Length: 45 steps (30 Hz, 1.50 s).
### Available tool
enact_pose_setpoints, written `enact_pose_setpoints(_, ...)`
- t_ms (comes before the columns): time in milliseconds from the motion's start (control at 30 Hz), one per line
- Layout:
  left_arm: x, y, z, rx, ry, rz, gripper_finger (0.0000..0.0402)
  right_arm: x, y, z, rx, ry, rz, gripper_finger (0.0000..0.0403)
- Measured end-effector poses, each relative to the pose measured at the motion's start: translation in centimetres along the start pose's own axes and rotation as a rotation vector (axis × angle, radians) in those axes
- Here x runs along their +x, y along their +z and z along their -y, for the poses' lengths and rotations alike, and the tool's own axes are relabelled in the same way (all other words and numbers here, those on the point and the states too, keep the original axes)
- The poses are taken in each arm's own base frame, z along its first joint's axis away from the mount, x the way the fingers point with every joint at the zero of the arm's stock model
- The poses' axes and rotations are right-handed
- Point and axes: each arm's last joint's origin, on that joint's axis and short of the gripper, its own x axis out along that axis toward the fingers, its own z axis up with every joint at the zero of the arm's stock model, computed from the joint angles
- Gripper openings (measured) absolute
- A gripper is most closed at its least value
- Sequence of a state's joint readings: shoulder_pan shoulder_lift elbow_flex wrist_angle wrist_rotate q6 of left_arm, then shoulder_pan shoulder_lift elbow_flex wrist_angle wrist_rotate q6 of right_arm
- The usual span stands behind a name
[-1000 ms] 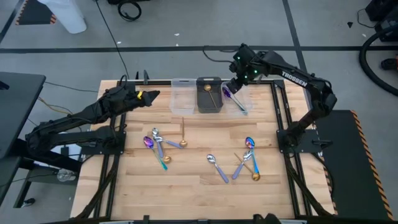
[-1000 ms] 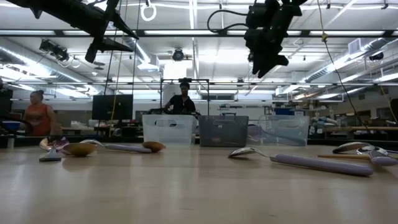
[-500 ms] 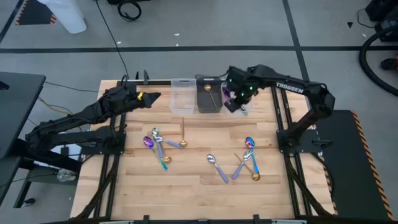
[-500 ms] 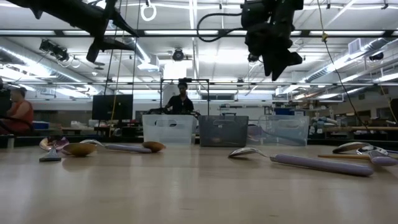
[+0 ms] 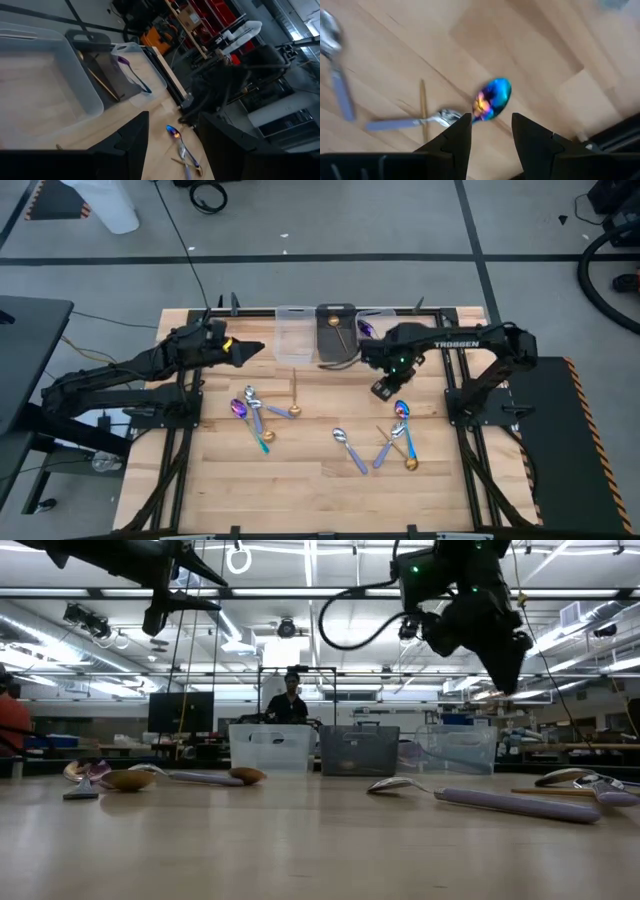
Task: Sort silverware by color (type)
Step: Put the blue spoon into the right transparent bin
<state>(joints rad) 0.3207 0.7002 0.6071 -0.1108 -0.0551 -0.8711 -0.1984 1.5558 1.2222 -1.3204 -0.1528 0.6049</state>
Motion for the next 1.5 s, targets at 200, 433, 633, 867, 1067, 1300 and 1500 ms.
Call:
enact_pose_setpoints(200, 0.0, -0.3, 0.3, 0.004, -0.016, -0.019, 0.0181, 2.9, -1.9, -0.6, 0.006, -0.01, -0.069, 0.014)
enact_pose_setpoints(433, 0.0, -0.4, 0.3, 0.006, -0.02, -0.024, 0.0181, 4.4, -4.6, -0.7, 0.056, 0.053, -0.103, 0.013)
enact_pose_setpoints(633, 0.0, -0.3, 0.3, 0.006, -0.005, -0.005, 0.0181, 5.4, -6.6, -0.3, 0.142, 0.076, -0.088, 0.013)
enact_pose_setpoints(867, 0.0, -0.3, 0.3, 0.006, 0.006, 0.008, 0.0181, 7.7, -7.8, -0.2, 0.221, 0.064, -0.06, 0.0136)
enact_pose_setpoints(1067, 0.0, -0.3, 0.3, 0.006, 0.006, 0.008, 0.0181, 9.1, -8.5, -0.7, 0.241, 0.074, -0.027, 0.0159)
enact_pose_setpoints(1300, 0.0, -0.3, 0.3, 0.008, 0.007, 0.009, 0.0181, 10.2, -8.8, -1.5, 0.254, 0.038, -0.01, 0.0189)
enact_pose_setpoints(1500, 0.0, -0.3, 0.3, 0.009, 0.007, 0.009, 0.0181, 11.7, -8.7, -2.4, 0.236, 0.006, -0.025, 0.0197)
